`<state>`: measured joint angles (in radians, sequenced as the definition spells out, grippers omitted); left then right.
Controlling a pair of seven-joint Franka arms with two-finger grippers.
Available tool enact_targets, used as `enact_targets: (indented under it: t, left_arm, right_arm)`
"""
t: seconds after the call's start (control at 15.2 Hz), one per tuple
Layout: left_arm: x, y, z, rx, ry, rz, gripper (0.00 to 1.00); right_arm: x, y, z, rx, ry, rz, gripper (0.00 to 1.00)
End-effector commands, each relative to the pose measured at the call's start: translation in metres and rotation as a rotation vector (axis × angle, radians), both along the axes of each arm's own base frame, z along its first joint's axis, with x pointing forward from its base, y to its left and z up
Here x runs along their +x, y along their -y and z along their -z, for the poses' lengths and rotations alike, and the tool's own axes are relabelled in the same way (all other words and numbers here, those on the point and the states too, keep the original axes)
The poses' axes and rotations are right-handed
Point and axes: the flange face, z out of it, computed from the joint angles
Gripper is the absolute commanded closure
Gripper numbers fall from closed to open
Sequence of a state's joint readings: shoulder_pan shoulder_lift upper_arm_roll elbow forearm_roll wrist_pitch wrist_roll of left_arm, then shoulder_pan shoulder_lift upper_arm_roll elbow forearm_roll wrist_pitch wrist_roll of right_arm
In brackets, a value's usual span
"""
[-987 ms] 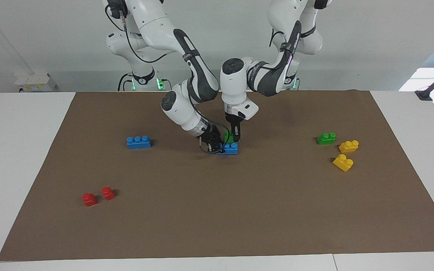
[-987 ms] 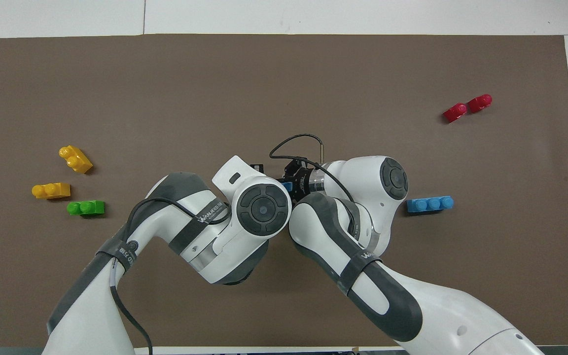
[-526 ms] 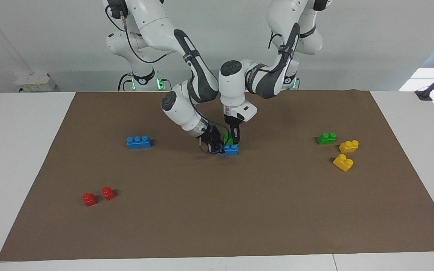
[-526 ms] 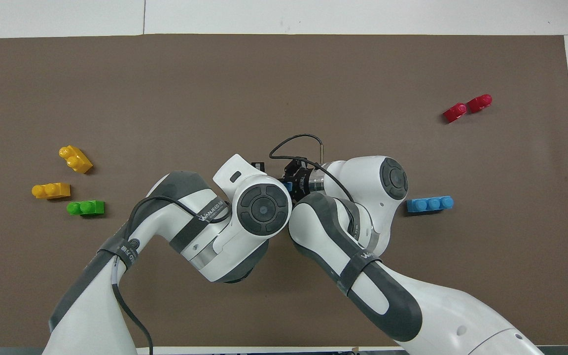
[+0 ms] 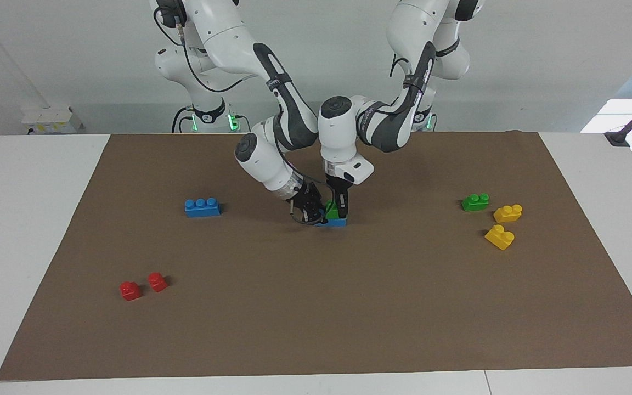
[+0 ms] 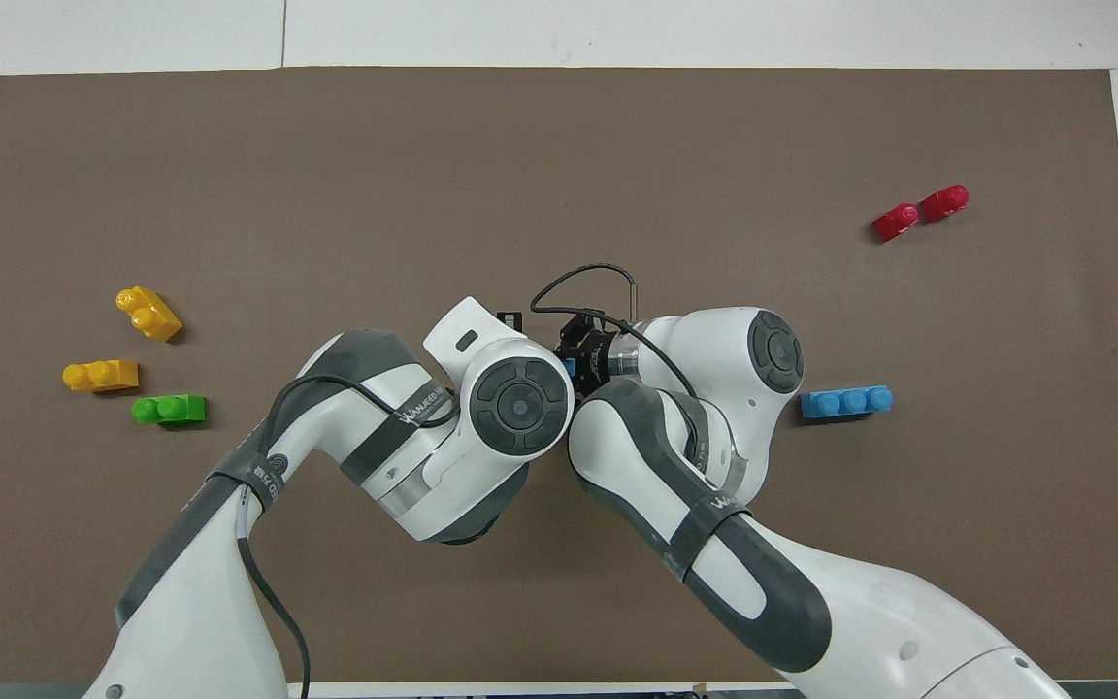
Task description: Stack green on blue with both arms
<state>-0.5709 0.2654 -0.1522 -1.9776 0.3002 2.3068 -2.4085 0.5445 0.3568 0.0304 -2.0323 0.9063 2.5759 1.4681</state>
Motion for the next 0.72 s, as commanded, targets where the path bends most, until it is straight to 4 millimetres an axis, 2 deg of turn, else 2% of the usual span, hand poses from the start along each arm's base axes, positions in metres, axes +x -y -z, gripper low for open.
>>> enact_targets:
  t: [0.0,0.07,0.13,0.2,0.33,0.39,0.46,0.53,0.66]
  left_arm:
    - [0.007,0.002,0.035,0.015,-0.015,0.004,1.0]
    - [0.007,0.002,0.036,0.015,-0.015,0.008,1.0]
    - [0.007,0.002,0.036,0.017,-0.016,0.008,0.72]
    - [0.007,0.002,0.034,0.019,-0.017,0.012,0.01]
    - [0.009,-0.002,0.024,0.025,-0.012,0.038,0.0]
    - [0.012,-0.008,0.008,0.025,-0.001,0.031,0.0]
    - [0.014,-0.014,-0.002,0.03,0.005,0.028,0.0]
    - [0.015,-0.02,-0.016,0.034,0.011,0.03,0.0]
    - [0.017,-0.031,-0.036,0.041,0.013,0.019,0.0]
  right_arm:
    - [-0.003,0.002,0.003,0.008,0.013,0.001,1.0]
    - [-0.003,0.002,0.003,0.008,0.013,0.001,1.0]
    - [-0.003,0.002,0.003,0.008,0.014,0.0,1.0]
    - [-0.002,0.003,0.003,0.008,0.014,0.002,1.0]
    - [-0.003,0.002,0.003,0.008,0.014,0.0,1.0]
    - [-0.003,0.002,0.003,0.008,0.014,0.0,0.89]
    - [-0.002,0.003,0.003,0.007,0.016,-0.001,0.51]
    - [-0.003,0.002,0.003,0.007,0.017,-0.003,0.33]
    - [-0.004,0.001,0.003,0.008,0.015,-0.004,0.21]
